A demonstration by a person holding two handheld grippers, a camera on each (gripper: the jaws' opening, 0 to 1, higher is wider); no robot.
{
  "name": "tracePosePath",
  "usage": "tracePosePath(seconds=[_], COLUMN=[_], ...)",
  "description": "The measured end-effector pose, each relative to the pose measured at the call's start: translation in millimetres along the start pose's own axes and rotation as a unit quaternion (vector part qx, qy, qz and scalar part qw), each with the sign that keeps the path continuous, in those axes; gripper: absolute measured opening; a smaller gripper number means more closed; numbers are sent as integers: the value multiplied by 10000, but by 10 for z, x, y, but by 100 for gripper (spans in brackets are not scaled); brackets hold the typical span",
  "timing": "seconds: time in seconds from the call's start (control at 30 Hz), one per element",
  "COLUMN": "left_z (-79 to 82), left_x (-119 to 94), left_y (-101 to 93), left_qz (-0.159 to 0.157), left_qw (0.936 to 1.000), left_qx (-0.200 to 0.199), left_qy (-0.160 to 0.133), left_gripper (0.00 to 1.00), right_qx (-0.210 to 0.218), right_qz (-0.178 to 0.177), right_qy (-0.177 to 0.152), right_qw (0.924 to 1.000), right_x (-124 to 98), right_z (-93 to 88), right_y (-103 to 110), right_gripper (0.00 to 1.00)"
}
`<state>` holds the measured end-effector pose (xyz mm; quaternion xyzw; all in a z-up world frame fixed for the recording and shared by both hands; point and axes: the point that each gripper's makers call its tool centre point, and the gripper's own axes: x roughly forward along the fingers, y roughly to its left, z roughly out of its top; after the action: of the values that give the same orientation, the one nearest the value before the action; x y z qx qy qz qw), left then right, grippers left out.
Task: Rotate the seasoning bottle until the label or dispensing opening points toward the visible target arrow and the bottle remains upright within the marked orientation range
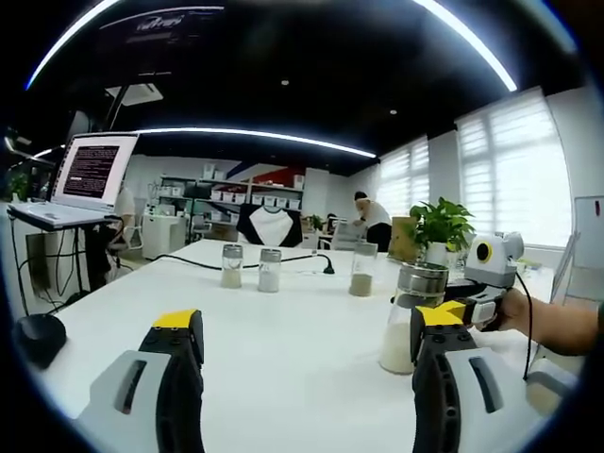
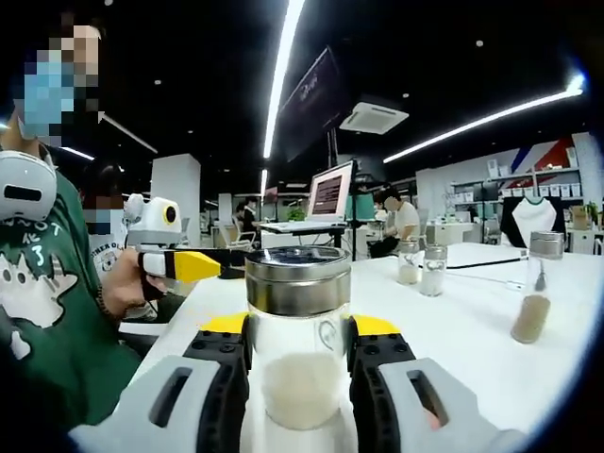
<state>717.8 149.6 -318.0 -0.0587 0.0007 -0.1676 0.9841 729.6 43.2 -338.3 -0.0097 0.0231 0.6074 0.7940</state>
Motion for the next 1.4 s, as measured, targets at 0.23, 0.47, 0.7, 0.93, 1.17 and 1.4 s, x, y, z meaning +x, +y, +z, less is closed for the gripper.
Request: tracePosePath(seconds=[0.23, 0.47, 0.7, 0.93, 1.17, 1.4], left_z=[0, 5, 10, 3, -7, -6], left_x=[-8, -17, -19, -24, -29, -33], left_y=[20, 34, 41, 43, 64, 89], left_qz=[25, 48, 59, 58, 85, 124], left_qw=[10000, 10000, 9999, 9999, 9999, 9998], left_qx=[-15, -49, -92, -99, -94, -123], left_qy=[-3, -21, -45, -26, 5, -6], left_gripper=[95, 95, 96, 95, 95, 95], right_qx=[-31, -42, -8, -11, 3, 10], right_qz=[-464, -895, -1331, -1636, -1969, -2367], right_qy=[117, 50, 100, 79, 77, 149], right_qw=[9989, 9960, 9911, 9865, 9804, 9715], right_x=[-2, -2, -3, -3, -14, -13], right_z=[-10, -16, -18, -16, -17, -17], right_y=[-21, -45, -72, -77, -96, -115], right_gripper=[38, 38, 38, 38, 38, 38])
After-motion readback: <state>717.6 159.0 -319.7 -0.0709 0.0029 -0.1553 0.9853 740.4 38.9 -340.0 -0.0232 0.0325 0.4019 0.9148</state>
